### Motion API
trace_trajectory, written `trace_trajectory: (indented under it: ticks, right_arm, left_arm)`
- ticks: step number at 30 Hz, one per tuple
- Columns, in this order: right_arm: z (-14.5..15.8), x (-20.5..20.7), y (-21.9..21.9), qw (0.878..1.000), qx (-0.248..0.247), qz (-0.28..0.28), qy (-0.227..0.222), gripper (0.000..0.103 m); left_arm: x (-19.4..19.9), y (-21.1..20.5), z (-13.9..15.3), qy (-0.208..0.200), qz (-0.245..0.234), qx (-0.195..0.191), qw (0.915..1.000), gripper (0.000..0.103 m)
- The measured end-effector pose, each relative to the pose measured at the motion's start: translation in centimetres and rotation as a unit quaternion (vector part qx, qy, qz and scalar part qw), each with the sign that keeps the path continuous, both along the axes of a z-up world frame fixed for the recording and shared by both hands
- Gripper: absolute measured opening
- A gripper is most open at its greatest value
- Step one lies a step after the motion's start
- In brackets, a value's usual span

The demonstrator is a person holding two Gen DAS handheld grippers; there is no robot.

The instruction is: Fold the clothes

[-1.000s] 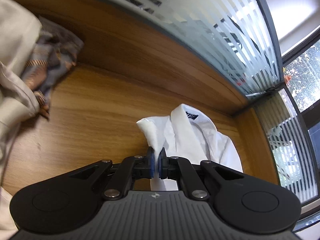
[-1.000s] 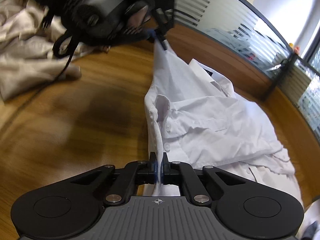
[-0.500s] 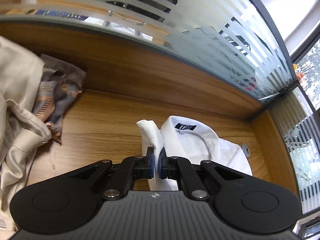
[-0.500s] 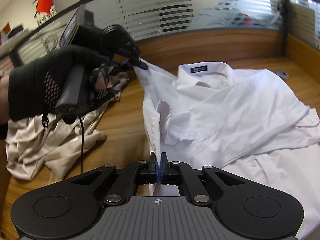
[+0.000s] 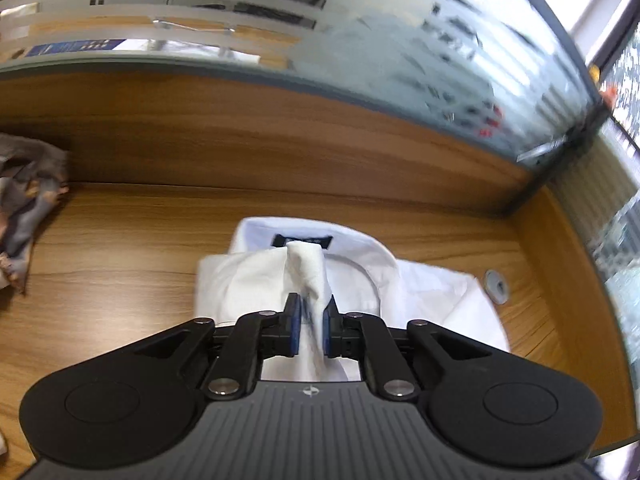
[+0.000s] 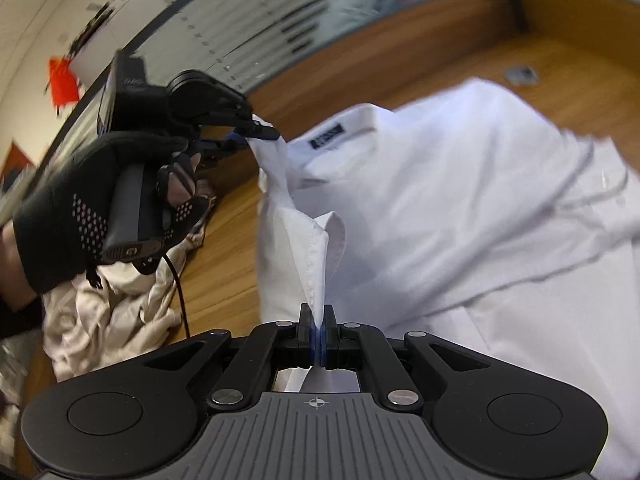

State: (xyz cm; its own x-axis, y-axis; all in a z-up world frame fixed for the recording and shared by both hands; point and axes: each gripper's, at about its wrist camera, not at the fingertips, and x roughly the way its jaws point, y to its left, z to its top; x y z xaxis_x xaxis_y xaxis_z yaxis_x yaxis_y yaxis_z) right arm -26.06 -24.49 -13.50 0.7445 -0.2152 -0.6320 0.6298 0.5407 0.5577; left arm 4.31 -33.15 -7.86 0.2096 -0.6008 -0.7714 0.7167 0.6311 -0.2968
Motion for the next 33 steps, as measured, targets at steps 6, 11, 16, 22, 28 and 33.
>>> trace_trajectory:
  ticks: [6, 11, 16, 22, 28, 33]
  right_arm:
    - [-4.9, -1.4, -3.2, 0.997, 0.07, -0.01, -0.006, 0.005]
    - [-6.3, -1.4, -3.6, 0.998, 0.051, -0.005, 0.025, 0.011]
    - [-4.7, -1.6, -2.5, 0.999, 0.017, -0.01, 0.047, 0.022]
    - [-0.6, -2.9, 1.0, 0.995, -0.038, -0.055, 0.069, 0.029]
    - [2.2, -3.7, 6.3, 0.989, -0.066, -0.085, 0.103, 0.034]
    - [2.0, -4.1, 10.0, 0.985, -0.06, -0.106, 0.121, 0.039]
  left_arm:
    - [-2.1, -2.7, -3.7, -0.047, -0.028, 0.033, 0.998, 0.028]
    - [-2.4, -3.6, -5.7, -0.077, -0.086, 0.027, 0.9929, 0.054]
    - [-1.0, -2.2, -4.5, -0.066, -0.122, -0.027, 0.99, 0.063]
    - [-0.5, 2.0, 0.2, -0.063, -0.165, -0.084, 0.9807, 0.071]
    - [-0.7, 7.3, 1.5, -0.053, -0.206, -0.073, 0.9743, 0.073]
    - [-1.5, 11.5, 0.0, -0.051, -0.222, -0.051, 0.9725, 0.073]
